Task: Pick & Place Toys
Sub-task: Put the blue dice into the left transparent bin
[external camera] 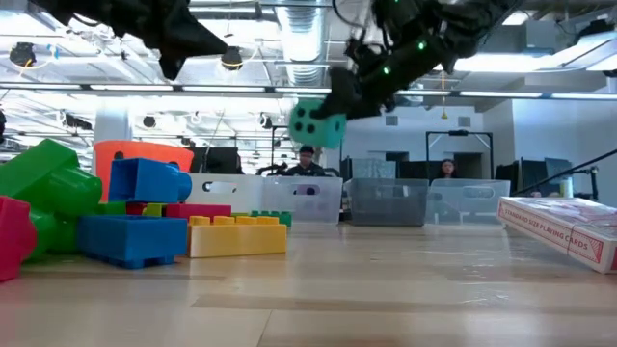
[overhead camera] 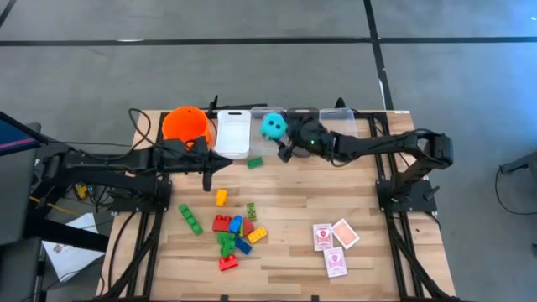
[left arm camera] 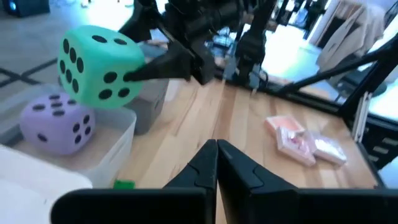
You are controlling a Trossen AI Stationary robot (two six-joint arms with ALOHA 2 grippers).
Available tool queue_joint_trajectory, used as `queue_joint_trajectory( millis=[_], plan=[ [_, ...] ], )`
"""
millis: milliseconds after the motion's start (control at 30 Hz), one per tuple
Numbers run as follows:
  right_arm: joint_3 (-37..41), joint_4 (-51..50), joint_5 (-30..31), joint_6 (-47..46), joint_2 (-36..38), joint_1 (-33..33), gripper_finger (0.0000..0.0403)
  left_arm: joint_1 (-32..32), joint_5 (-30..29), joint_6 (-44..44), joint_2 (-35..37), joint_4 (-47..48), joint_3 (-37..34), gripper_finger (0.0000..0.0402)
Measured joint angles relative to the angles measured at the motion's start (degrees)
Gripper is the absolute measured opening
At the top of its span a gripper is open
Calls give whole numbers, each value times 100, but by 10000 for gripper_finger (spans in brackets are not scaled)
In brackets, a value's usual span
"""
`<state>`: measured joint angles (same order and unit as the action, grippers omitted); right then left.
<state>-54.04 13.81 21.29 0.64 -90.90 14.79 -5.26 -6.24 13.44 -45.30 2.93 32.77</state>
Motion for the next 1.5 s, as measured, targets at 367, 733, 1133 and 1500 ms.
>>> queue_joint_trajectory(
  millis=[367, 733, 1133, 1500],
  plan=[
    [2, 67, -1096, -18, -93, 391, 373, 0, -22, 32, -173, 207, -5, 1],
    [4, 146, -1087, 180, -99, 362, 388, 9, -20, 96, -210, 211, -28, 3],
    [4, 187, -1077, 286, -99, 323, 389, 9, -11, 356, -212, 222, -203, 4],
    [4, 213, -1052, 601, -99, 338, 398, 9, 7, 360, -212, 220, -203, 4]
  ],
)
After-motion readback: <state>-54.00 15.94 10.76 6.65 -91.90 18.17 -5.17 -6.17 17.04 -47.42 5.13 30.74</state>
